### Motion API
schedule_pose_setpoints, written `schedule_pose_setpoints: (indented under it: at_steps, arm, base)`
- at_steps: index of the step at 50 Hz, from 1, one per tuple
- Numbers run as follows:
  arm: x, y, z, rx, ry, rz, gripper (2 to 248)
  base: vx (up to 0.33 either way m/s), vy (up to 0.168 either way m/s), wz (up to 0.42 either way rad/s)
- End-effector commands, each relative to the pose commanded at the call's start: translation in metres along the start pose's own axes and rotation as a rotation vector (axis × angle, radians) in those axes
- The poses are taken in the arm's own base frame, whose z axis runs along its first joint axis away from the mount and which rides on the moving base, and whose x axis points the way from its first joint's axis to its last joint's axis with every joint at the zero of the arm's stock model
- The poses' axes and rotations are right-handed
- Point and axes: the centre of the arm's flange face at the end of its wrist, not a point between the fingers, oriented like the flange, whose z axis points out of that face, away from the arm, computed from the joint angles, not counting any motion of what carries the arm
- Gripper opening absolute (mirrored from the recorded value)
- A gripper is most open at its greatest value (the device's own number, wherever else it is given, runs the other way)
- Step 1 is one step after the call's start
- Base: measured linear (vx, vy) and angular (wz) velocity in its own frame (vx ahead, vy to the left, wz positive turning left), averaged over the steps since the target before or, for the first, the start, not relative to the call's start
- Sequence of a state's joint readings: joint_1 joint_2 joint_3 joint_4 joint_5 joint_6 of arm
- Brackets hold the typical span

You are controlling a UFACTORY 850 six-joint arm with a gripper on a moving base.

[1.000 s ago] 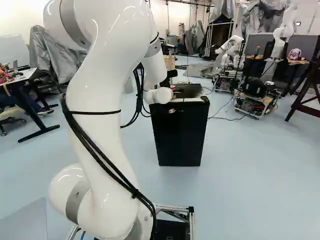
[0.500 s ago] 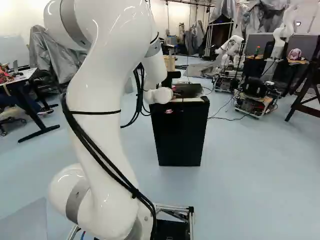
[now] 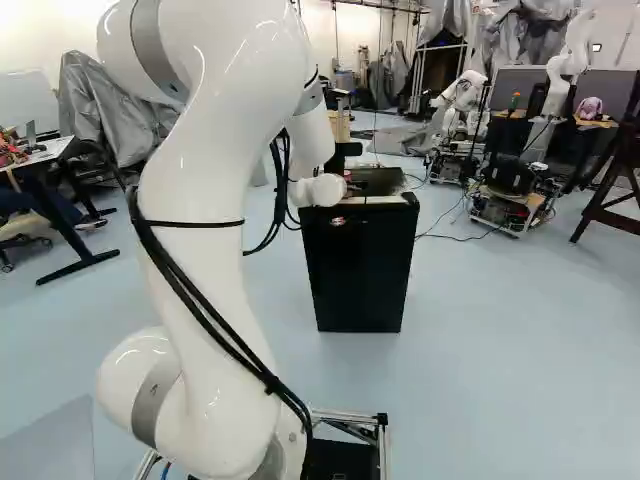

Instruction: Grab a drink from the fridge

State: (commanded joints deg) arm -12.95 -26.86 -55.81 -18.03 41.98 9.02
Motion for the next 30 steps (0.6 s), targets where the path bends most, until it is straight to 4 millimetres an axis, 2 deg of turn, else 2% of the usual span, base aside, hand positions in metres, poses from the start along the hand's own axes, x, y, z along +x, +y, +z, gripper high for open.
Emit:
schedule_pose_setpoints:
  at_steps: [13, 14, 18, 19, 24, 25, 29, 30]
  arm:
    - [0.0018, 0.0004, 0.0079, 0.002, 0.005, -0.002, 247]
    - [0.0018, 0.0004, 0.008, 0.002, 0.005, -0.002, 233]
    - [0.0019, 0.0004, 0.0084, 0.002, 0.005, -0.002, 233]
    - [0.0019, 0.0004, 0.0085, 0.002, 0.005, -0.002, 195]
    - [0.0019, 0.0004, 0.0085, 0.002, 0.006, -0.002, 195]
    - [0.0019, 0.0004, 0.0085, 0.002, 0.006, -0.002, 157]
    - [0.0019, 0.0004, 0.0085, 0.002, 0.006, -0.002, 157]
    - [0.0019, 0.0004, 0.0085, 0.002, 0.006, -0.002, 119]
  base:
    - [0.0, 0.0, 0.0]
    - [0.0, 0.0, 0.0]
    - [0.0, 0.0, 0.0]
    - [0.0, 0.0, 0.0]
    - [0.0, 0.0, 0.0]
    - [0.0, 0.0, 0.0]
    - [0.0, 0.0, 0.0]
    - [0.0, 0.0, 0.0]
